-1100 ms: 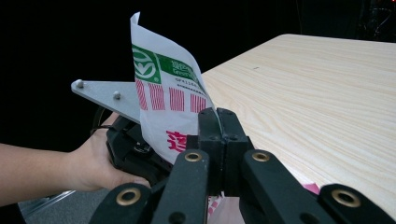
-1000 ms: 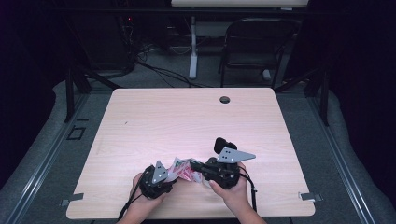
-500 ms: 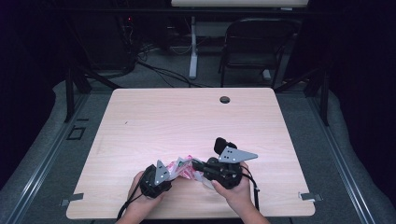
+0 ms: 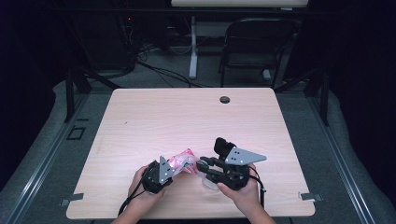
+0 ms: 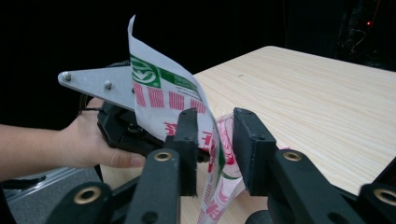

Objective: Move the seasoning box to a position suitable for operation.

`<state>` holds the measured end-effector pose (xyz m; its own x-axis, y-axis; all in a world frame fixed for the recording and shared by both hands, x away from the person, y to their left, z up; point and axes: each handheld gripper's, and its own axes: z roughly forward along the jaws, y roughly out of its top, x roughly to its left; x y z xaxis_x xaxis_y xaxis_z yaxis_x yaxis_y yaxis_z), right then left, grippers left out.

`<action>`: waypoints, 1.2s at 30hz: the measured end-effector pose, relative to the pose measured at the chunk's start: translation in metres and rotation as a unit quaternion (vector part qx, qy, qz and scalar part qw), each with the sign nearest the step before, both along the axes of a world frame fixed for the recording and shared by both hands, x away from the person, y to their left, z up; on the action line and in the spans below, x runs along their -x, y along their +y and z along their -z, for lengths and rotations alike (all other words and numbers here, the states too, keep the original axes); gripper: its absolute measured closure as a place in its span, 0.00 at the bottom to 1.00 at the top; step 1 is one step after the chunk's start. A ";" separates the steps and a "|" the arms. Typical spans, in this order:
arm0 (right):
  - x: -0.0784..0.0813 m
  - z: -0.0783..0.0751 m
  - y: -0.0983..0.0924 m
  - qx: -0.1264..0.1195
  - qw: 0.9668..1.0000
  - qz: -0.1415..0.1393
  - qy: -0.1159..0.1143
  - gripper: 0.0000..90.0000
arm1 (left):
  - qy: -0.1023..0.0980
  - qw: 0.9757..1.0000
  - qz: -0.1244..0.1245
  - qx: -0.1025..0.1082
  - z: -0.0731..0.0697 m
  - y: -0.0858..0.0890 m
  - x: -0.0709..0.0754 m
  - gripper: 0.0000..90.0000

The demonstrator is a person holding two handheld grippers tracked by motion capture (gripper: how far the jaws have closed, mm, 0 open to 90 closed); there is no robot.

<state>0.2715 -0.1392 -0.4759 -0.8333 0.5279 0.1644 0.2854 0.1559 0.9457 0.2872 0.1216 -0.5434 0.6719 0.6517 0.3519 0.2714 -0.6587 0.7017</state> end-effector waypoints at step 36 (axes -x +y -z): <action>0.001 -0.008 -0.011 0.050 0.998 0.015 -0.021 0.99 | -0.033 0.999 0.001 -0.029 -0.003 -0.020 -0.014 0.71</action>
